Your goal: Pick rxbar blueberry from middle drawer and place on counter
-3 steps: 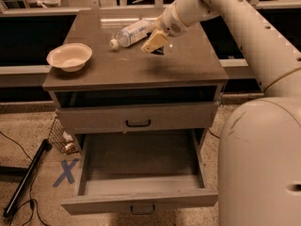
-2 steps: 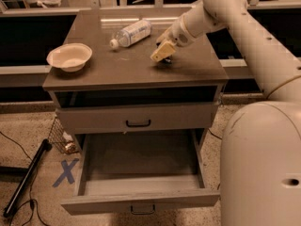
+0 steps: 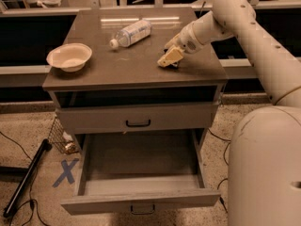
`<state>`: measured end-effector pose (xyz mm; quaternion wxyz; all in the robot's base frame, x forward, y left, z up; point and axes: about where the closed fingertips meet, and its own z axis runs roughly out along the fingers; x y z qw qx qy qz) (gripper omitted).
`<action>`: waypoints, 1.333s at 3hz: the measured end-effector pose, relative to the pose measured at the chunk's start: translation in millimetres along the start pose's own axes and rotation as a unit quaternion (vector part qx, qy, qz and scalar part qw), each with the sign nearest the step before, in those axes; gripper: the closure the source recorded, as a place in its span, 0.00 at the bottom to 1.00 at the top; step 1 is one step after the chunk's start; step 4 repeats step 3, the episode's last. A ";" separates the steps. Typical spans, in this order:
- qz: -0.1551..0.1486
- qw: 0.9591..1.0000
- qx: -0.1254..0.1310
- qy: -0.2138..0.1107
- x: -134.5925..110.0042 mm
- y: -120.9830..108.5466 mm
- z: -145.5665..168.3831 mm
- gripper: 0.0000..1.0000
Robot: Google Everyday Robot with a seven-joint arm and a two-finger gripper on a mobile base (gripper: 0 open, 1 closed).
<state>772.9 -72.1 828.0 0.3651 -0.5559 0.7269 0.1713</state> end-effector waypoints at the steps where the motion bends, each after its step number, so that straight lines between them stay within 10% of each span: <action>1: -0.008 1.000 0.002 -0.004 -7.3 1.6 -5.7 0.00; 4: -0.018 1.000 0.003 -0.015 -48.2 12.2 -69.4 0.00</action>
Offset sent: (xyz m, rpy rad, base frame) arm -0.0308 -0.0084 0.0999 0.0455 -0.1051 0.0405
